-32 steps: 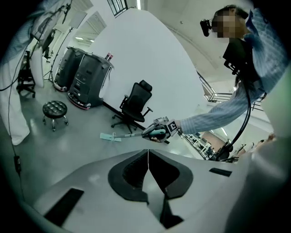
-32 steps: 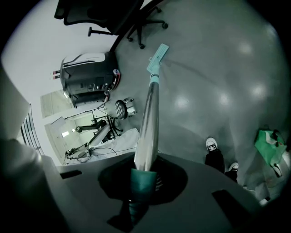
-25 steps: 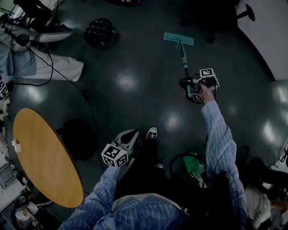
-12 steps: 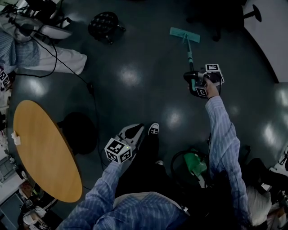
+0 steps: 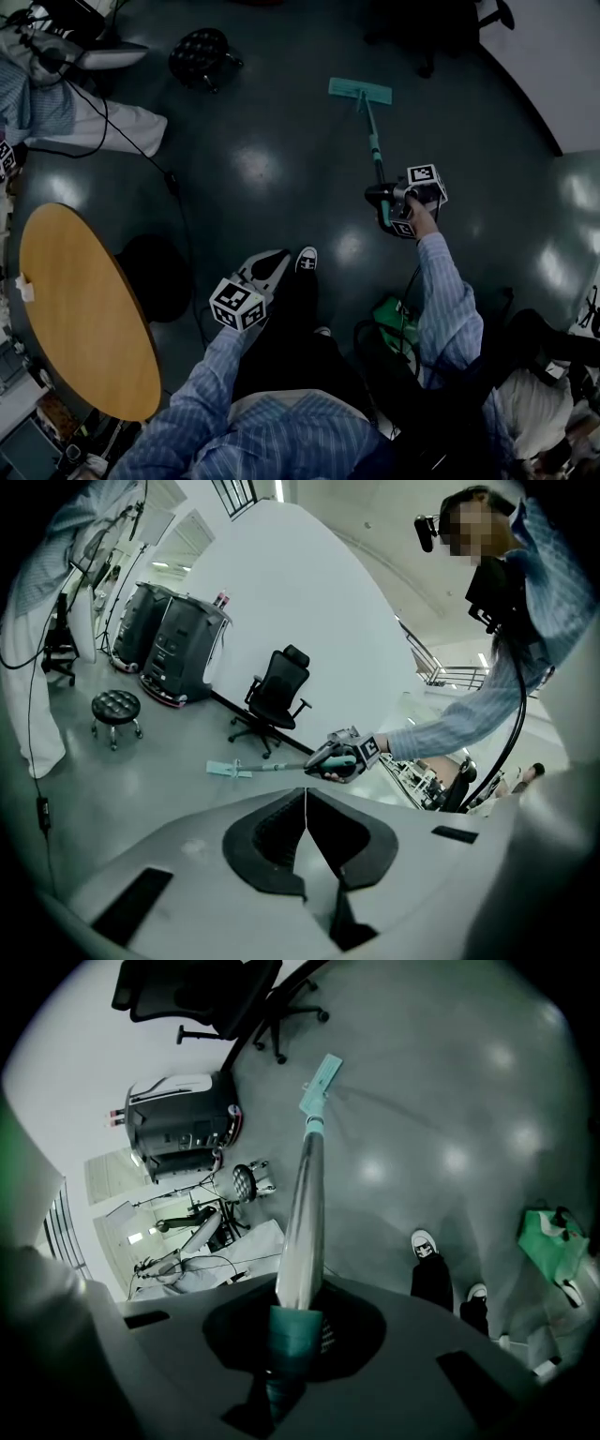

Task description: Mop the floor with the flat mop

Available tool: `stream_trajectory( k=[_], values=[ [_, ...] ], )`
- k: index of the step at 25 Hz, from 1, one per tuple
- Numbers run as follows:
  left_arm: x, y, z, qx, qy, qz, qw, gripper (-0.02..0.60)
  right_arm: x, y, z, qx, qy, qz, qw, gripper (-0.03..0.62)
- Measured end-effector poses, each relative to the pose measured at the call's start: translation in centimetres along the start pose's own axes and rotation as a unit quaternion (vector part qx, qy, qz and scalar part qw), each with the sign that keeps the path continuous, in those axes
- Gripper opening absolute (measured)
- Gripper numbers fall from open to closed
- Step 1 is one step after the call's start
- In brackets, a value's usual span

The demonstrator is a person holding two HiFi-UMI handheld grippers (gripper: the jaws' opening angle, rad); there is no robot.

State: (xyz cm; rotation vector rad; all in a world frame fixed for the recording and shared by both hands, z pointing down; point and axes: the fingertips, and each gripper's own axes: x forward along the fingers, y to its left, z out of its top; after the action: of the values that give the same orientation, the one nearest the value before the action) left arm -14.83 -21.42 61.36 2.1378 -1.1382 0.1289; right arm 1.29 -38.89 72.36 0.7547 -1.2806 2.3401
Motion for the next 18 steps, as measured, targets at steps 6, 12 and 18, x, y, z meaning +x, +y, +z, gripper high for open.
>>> stream_trajectory(
  k=[6,12,18],
  values=[
    [-1.5,-5.1,-1.7,0.016,-0.005,-0.021,0.9996,0.008,-2.0,-6.7,-9.2,0.010,0.013,0.002,1.000,0.038],
    [-4.5,-9.9,-5.7,0.033,0.003,-0.038,0.9987,0.008,-3.5,-13.0,-18.3,0.020,0.016,0.017,1.000,0.038],
    [-5.3,-14.9,-8.3,0.044,-0.002,-0.029,0.9986,0.008,-6.1,-18.6,-24.8,0.027,0.030,0.027,0.999,0.038]
  ],
)
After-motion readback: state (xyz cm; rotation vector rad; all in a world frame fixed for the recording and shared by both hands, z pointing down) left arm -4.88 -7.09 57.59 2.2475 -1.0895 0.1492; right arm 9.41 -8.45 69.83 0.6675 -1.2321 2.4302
